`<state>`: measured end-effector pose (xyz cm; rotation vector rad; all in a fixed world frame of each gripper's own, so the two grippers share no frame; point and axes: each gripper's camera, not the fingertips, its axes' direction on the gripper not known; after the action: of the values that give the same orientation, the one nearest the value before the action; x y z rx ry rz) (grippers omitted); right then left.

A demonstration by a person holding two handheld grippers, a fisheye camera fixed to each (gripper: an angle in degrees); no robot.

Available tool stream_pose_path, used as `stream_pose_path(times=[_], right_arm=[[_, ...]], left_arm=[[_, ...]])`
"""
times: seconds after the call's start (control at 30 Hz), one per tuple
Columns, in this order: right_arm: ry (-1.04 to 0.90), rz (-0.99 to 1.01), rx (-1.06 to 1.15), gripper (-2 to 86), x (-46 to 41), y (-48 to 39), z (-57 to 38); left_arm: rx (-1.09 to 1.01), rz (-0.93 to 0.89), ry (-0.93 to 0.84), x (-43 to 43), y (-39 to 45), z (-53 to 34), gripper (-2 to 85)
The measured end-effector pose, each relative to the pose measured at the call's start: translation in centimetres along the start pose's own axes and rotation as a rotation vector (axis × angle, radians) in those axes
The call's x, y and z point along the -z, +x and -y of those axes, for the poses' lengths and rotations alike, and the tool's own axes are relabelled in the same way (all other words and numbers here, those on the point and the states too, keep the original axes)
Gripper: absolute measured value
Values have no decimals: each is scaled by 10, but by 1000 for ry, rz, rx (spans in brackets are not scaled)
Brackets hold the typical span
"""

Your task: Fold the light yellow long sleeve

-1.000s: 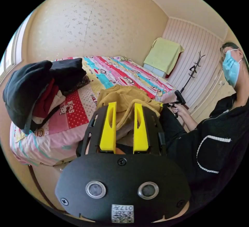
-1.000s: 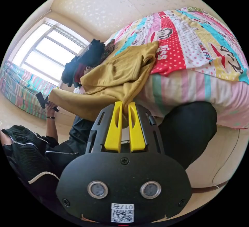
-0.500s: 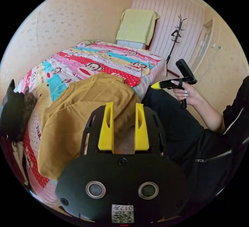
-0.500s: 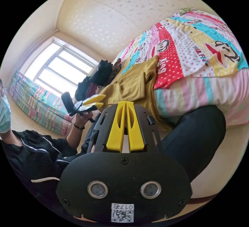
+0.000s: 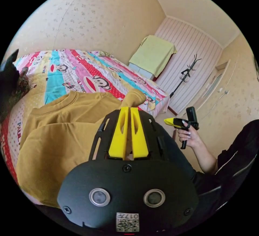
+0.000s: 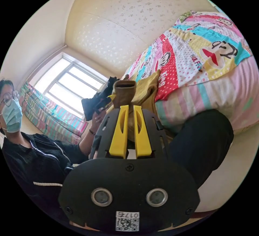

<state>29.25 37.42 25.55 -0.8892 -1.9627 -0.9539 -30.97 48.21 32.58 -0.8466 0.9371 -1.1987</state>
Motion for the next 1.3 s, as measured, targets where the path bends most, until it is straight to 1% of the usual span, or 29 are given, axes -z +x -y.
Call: stream_pose_path(times=[0.03, 0.07, 0.1, 0.13, 0.17, 0.2, 0.23, 0.27, 0.3, 0.33, 0.4, 0.5, 0.57, 0.67, 0.7, 0.77, 0.83, 0.9, 1.03, 1.07, 1.17, 1.2, 1.23, 1.27, 1.3], right_arm=[[-26, 14, 56, 78, -13, -10, 15], [-43, 25, 88, 86, -20, -16, 23], [-90, 52, 154, 96, -39, -30, 39], [-162, 75, 221, 104, -63, -47, 54], [-204, 83, 253, 107, -77, -55, 61], [-294, 83, 312, 114, -107, -74, 71], [-378, 69, 367, 121, -141, -92, 77], [-415, 58, 397, 125, -158, -101, 78], [-486, 27, 450, 133, -194, -118, 79], [-553, 2, 493, 136, -229, -134, 77], [-613, -31, 548, 135, -276, -153, 72], [-692, -150, 634, 130, -345, -175, 60], [-712, -206, 666, 129, -374, -184, 55], [-752, -307, 672, 122, -412, -184, 45], [-770, -383, 689, 112, -424, -180, 41], [-745, -411, 738, 99, -427, -180, 38], [-744, -408, 725, 77, -425, -178, 46], [-731, -331, 689, 40, -413, -174, 60], [-643, -109, 541, 21, -367, -153, 106], [-624, -76, 525, 20, -358, -149, 113], [-441, 16, 459, 18, -284, -127, 156], [-340, 37, 424, 18, -244, -113, 174], [-229, 42, 370, 19, -198, -94, 191], [-175, 34, 341, 19, -174, -84, 198], [-68, -20, 296, 22, -125, -64, 207]], left_arm=[[10, 7, 52, 22, -5, 4, -5], [38, 30, 156, 68, -16, 9, -5], [84, 61, 263, 118, -29, 10, -5], [107, 77, 316, 143, -37, 9, -5], [144, 111, 419, 193, -50, 3, -5], [166, 158, 523, 241, -61, -8, -5], [177, 186, 571, 264, -67, -16, -4], [200, 251, 649, 306, -78, -32, -4], [235, 327, 690, 341, -91, -49, -2], [264, 364, 697, 356, -99, -58, -2], [438, 496, 694, 408, -130, -95, 6], [551, 627, 674, 453, -152, -139, 35], [607, 676, 667, 474, -159, -162, 52], [623, 734, 718, 507, -154, -197, 62], [622, 773, 745, 518, -148, -208, 59], [616, 822, 766, 529, -138, -216, 51], [596, 821, 757, 529, -135, -216, 44], [578, 742, 698, 514, -143, -205, 39], [474, 581, 622, 465, -156, -174, 36], [429, 519, 572, 441, -160, -161, 33], [346, 374, 363, 372, -171, -120, 32], [305, 341, 292, 345, -169, -106, 36], [284, 333, 261, 333, -168, -100, 37], [239, 330, 209, 309, -163, -89, 39], [196, 336, 159, 285, -158, -80, 43]])
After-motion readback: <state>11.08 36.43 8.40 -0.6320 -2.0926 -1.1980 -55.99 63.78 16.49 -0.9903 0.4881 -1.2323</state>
